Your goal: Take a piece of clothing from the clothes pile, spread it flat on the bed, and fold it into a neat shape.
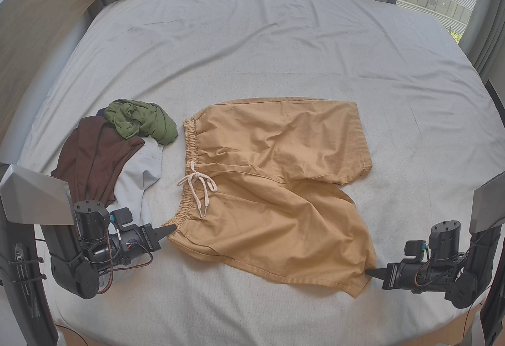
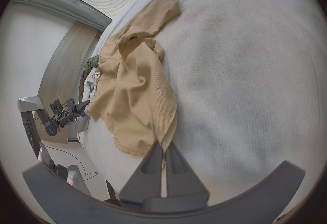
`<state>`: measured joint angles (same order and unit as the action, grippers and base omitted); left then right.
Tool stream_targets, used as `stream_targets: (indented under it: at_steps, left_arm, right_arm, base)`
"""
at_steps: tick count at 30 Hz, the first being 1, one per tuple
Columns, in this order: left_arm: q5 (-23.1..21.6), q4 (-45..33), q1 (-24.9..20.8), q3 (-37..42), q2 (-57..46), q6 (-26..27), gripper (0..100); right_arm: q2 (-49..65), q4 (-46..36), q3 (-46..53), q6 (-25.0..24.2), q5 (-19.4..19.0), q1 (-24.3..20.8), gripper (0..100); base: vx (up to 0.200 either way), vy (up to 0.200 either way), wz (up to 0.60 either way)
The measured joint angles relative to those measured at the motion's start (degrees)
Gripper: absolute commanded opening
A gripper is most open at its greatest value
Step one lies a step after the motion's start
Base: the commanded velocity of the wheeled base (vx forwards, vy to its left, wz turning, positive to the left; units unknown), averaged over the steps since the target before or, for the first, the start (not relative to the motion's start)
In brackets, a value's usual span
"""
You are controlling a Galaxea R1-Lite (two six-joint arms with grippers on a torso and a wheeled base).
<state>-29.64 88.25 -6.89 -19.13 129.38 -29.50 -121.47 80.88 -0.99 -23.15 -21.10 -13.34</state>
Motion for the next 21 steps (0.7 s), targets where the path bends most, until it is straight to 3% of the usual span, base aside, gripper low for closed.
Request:
stream_targets:
  at_steps: [2, 3, 4, 5, 17, 21]
  left_arm:
    - [0.0, 0.0, 0.0, -0.2, 0.2, 0.0, 0]
    - [0.0, 0.0, -0.1, -0.2, 0.3, 0.1, 0]
    - [0.0, 0.0, -0.1, -0.2, 0.3, 0.2, 0]
    - [0.0, 0.0, -0.1, -0.2, 0.3, 0.2, 100]
    - [-0.3, 0.1, -0.1, -0.9, -0.7, 1.0, 100]
    - [-0.1, 0.1, -0.1, -2.0, -1.4, 1.1, 100]
  right_arm:
    - [-0.2, 1.2, 0.0, 0.0, -0.2, 0.4, 0]
    - [-0.5, 1.4, 0.0, 0.0, -0.2, 0.6, 100]
    - [-0.7, 1.5, 0.0, 0.0, -0.3, 0.7, 100]
    - [-0.9, 1.6, 0.0, 0.0, -0.4, 0.8, 100]
    - [-3.0, 7.4, -2.0, -1.3, -4.1, 2.8, 100]
    - [-3.5, 7.4, -3.8, -4.8, -6.4, 3.3, 100]
  base:
    - [0.000, 0.000, 0.00]
    - [0.000, 0.000, 0.00]
    - [0.000, 0.000, 0.00]
    - [0.000, 0.000, 0.00]
    - [0.000, 0.000, 0.00]
    - [0.000, 0.000, 0.00]
